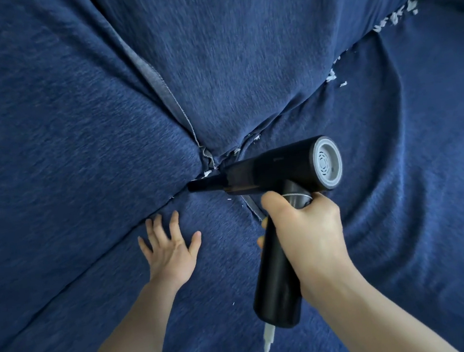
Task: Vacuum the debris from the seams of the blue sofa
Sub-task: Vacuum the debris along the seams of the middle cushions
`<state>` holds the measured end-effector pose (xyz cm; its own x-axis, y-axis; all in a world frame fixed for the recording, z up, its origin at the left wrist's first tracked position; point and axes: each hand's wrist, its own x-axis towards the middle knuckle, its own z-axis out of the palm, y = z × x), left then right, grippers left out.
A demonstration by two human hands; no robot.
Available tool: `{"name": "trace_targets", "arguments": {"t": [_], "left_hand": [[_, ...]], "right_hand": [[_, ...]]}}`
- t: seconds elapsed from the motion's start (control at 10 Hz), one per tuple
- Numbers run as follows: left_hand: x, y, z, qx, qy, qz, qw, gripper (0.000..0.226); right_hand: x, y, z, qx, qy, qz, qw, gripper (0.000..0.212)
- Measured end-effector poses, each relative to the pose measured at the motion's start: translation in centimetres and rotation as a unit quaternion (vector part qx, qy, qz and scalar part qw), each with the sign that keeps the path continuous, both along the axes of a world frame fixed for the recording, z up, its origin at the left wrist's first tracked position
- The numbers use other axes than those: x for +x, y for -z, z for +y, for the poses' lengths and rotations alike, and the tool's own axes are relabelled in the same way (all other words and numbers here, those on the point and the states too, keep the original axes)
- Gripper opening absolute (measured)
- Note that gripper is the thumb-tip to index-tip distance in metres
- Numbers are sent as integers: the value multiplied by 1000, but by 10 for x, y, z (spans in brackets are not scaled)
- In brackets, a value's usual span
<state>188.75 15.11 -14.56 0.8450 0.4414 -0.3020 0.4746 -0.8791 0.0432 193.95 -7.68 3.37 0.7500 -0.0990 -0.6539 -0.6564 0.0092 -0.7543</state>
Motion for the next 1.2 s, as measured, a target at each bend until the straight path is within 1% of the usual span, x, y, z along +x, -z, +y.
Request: {"name": "trace_targets", "arguments": {"t": [0.1,0.2,0.4,0.5,0.6,0.7,0.8,1.0,1.1,1.2], "left_hand": [[-5,2,0,23,25,8,999,73],[-7,2,-2,32,35,-2,999,73],[-11,8,2,25,52,-34,998,70],[-13,11,4,13,60,-48,997,67],[-14,11,6,10,74,-58,996,68],[-17,10,9,7,94,-63,994,69],[-17,12,10,17,100,-65,993,67],[-17,16,10,17,91,-61,994,64],[-16,14,10,12,86,-52,995,65],[-16,12,10,5,82,-46,996,64]], "right_hand": [[-3,-5,12,-2,-2,-5,1000,12],[-5,-9,17,1,0,-1,1000,13],[-21,-5,28,34,29,28,999,16],[-28,2,43,28,62,43,997,29],[-34,5,55,-12,84,12,996,21],[-39,12,56,-51,81,-9,995,22],[-39,9,54,-59,86,-21,994,21],[-41,-11,30,-37,58,2,998,29],[-45,-14,29,3,71,28,997,19],[-45,-12,41,22,83,33,996,15]]}}
